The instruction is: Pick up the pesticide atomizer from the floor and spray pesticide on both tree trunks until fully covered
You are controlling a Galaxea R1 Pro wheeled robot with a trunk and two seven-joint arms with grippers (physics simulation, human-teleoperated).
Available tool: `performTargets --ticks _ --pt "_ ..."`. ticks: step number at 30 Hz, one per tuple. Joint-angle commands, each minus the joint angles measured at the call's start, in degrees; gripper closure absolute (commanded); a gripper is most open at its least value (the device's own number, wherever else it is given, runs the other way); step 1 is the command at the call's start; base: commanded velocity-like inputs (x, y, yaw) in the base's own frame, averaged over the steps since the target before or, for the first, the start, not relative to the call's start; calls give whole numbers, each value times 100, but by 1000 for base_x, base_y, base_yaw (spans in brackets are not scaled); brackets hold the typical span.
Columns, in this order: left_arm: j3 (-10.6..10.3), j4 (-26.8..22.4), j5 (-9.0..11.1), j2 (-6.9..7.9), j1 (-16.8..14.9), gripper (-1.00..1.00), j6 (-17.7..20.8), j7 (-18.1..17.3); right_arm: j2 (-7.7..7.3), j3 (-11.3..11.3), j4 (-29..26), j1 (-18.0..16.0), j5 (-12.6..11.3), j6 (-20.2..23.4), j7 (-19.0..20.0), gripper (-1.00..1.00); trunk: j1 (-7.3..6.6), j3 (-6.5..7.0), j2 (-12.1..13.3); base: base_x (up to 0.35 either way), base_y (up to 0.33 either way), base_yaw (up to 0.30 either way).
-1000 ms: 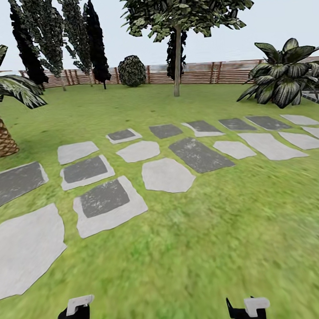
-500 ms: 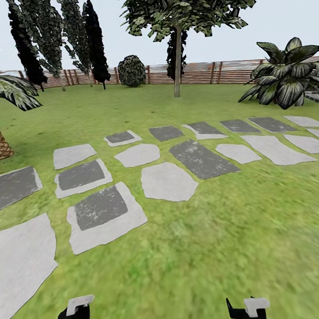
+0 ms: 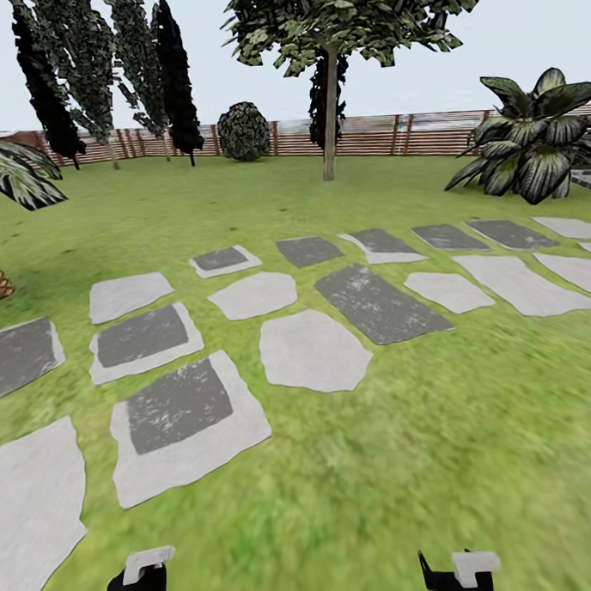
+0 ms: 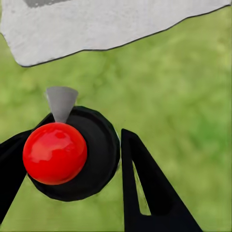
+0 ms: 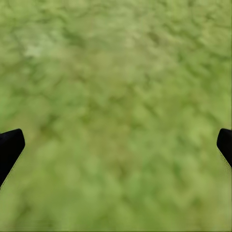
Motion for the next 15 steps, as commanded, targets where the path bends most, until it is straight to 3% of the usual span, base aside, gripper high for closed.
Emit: performTargets --ticks 1,15 --pt "21 4 7 -2 -4 100 -18 -19 0 0 4 -3 3 -17 -2 -100 3 -5 -2 338 0 0" --pt "21 3 7 1 -4 100 -17 -21 0 0 4 -3 3 -17 -2 -100 3 -5 -2 338 0 0"
